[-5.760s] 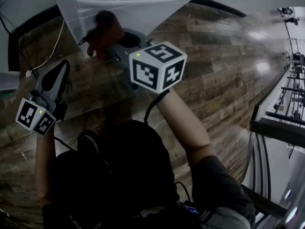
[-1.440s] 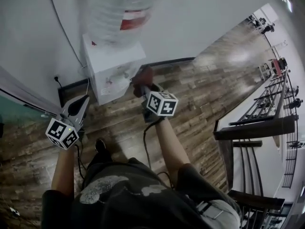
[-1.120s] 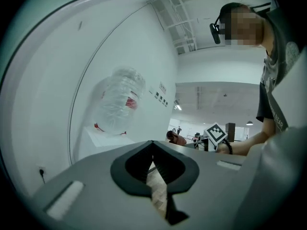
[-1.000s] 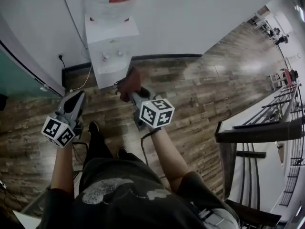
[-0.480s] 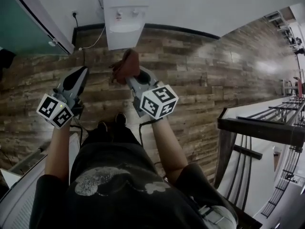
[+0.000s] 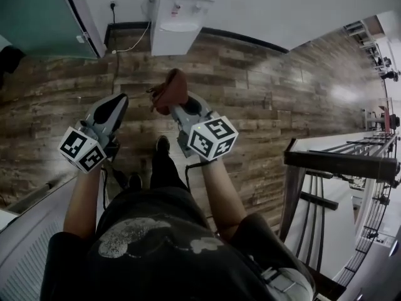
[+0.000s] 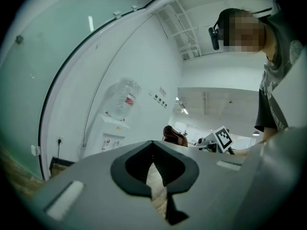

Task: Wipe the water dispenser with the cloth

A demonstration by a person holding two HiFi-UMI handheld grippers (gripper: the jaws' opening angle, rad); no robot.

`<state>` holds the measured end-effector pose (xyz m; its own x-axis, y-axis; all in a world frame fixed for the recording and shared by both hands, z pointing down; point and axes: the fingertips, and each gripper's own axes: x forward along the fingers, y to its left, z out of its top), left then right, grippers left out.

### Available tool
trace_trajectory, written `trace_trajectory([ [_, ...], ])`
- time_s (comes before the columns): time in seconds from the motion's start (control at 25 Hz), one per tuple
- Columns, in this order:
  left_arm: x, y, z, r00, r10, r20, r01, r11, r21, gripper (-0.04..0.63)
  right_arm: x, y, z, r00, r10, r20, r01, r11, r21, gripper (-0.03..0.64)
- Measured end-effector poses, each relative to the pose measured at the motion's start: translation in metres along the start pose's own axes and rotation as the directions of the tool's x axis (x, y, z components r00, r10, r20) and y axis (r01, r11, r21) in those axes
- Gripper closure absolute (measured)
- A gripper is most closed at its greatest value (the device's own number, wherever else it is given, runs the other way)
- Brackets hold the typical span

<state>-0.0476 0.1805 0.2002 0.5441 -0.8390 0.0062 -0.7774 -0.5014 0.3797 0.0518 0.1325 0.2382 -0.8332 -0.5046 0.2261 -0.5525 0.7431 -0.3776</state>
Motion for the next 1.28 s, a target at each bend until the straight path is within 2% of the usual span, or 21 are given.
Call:
trace_trajectory([
  [0.24, -0.071, -0.023, 0.003, 0.998, -0.045, 0.052, 0.044, 0.999, 0.029, 0.586, -0.02, 0.079, -0.015, 0.998, -0.016, 0.067, 0.016, 1.0, 0.004, 0.555],
  [0.44, -0.107, -0.052, 0.004, 0.993, -0.1, 0.063, 0.098, 0.994, 0.04, 0.586, -0.052, 0.12, -0.028, 0.993, -0.06, 0.102, 0.059, 0.998, 0.015, 0.557],
  [0.72, -0.132, -0.081, -0.003, 0.986, -0.154, 0.055, 0.152, 0.988, 0.04, 0.586, -0.079, 0.14, -0.045, 0.992, -0.085, 0.097, 0.079, 0.995, 0.062, 0.561],
  [1.0, -0.144, -0.076, -0.007, 0.99, -0.129, 0.05, 0.128, 0.991, 0.027, 0.586, -0.079, 0.154, -0.065, 0.995, -0.078, 0.066, 0.074, 0.995, 0.061, 0.561],
  [1.28, -0.145, -0.075, -0.016, 0.991, -0.134, 0.031, 0.134, 0.991, -0.003, 0.586, -0.081, 0.149, -0.073, 0.995, -0.087, 0.047, 0.083, 0.994, 0.076, 0.561],
])
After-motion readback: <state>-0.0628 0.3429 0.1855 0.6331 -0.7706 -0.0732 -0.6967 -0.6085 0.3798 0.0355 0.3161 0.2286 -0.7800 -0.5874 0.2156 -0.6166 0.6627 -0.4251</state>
